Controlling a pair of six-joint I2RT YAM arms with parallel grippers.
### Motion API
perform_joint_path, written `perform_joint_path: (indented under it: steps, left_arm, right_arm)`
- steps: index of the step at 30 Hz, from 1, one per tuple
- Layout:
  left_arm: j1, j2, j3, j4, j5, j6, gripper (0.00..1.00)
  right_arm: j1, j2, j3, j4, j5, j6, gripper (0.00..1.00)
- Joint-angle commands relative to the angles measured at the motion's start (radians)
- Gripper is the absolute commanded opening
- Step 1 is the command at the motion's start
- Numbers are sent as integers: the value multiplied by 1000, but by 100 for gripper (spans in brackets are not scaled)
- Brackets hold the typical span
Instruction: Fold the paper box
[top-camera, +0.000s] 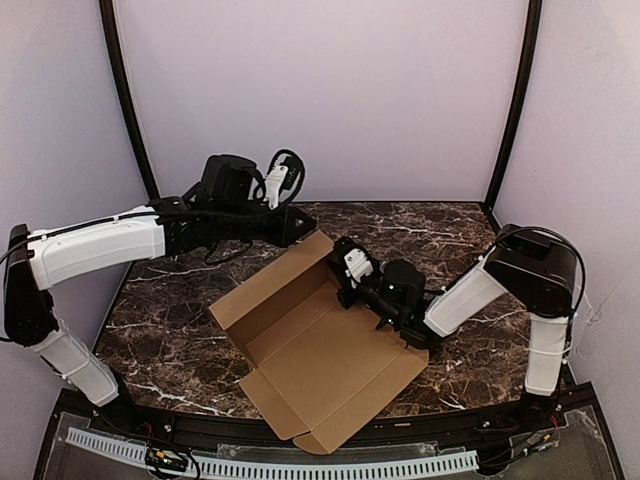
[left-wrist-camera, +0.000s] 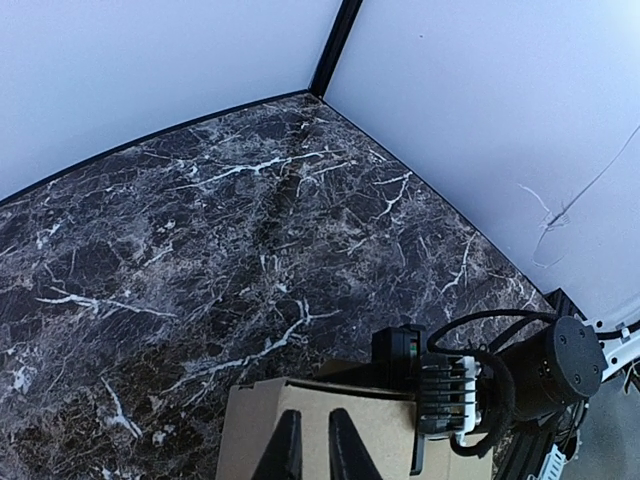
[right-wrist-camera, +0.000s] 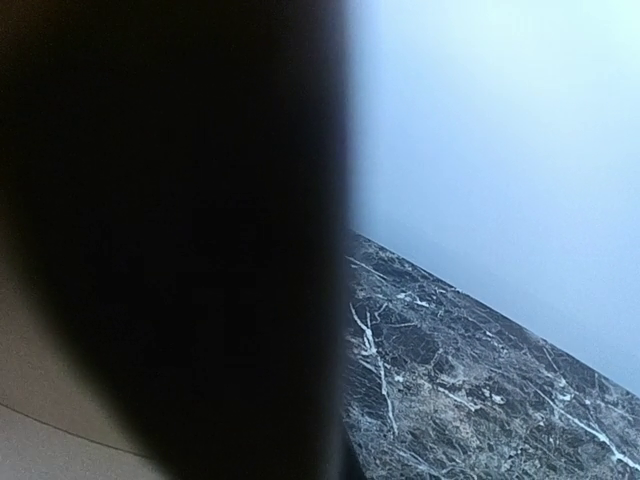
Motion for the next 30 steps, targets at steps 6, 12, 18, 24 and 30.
perform_joint_path:
  steps: [6,12,18,24,30]
  left_arm:
    - [5,110,56,29,112,-22,3]
    - [5,147,69,21,79,-12,1]
    - [5,183,85,19,78,-9,1]
    - [5,218,85,15,74,-9,1]
    - [5,242,76,18,76,-13,1]
  right_arm:
    - [-26,50,35,-59,0,101,0]
    - [-30,71,25,-50,-11,114,0]
    - [-30,82,20,-53,-17,128,0]
    - [-30,83,16,-57,-10,129,5]
    - [-30,88,10,-52,-11,139,9]
